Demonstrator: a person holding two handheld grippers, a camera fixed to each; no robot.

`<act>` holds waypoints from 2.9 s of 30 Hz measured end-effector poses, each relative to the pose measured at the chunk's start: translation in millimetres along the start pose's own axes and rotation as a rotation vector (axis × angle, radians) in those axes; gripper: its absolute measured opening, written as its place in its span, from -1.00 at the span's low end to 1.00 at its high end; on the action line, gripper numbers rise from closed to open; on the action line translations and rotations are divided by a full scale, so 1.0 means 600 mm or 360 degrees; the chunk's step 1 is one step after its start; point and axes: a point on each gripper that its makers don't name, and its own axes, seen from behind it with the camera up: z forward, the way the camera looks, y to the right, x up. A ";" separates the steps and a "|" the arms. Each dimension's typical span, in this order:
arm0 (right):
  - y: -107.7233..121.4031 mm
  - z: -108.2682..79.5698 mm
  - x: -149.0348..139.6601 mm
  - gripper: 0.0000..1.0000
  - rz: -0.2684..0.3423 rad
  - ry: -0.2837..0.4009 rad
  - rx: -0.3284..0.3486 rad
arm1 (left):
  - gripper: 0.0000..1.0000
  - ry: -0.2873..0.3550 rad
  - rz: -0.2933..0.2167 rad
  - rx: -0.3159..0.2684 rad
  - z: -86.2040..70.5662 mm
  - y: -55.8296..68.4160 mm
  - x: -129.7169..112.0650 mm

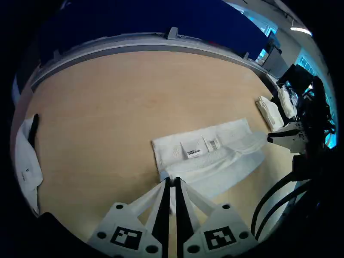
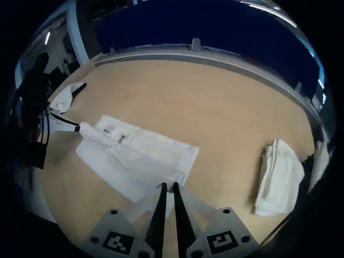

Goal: Fold towel

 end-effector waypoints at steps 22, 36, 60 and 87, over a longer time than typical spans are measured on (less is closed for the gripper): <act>0.022 0.045 0.030 -0.38 0.0046 0.0042 -0.0063 | -0.51 0.0022 0.0000 0.0081 0.036 -0.034 0.023; 0.033 0.045 0.045 0.23 0.0060 0.0095 -0.0118 | -0.24 0.0104 -0.0046 0.0128 0.019 -0.052 0.043; 0.022 0.020 0.036 1.00 0.0075 0.0127 -0.0108 | 0.86 0.0169 -0.0032 0.0138 -0.010 -0.051 0.034; -0.010 0.003 -0.009 1.00 -0.0004 0.0081 -0.0030 | 0.86 0.0278 -0.0107 0.0285 -0.088 -0.075 -0.022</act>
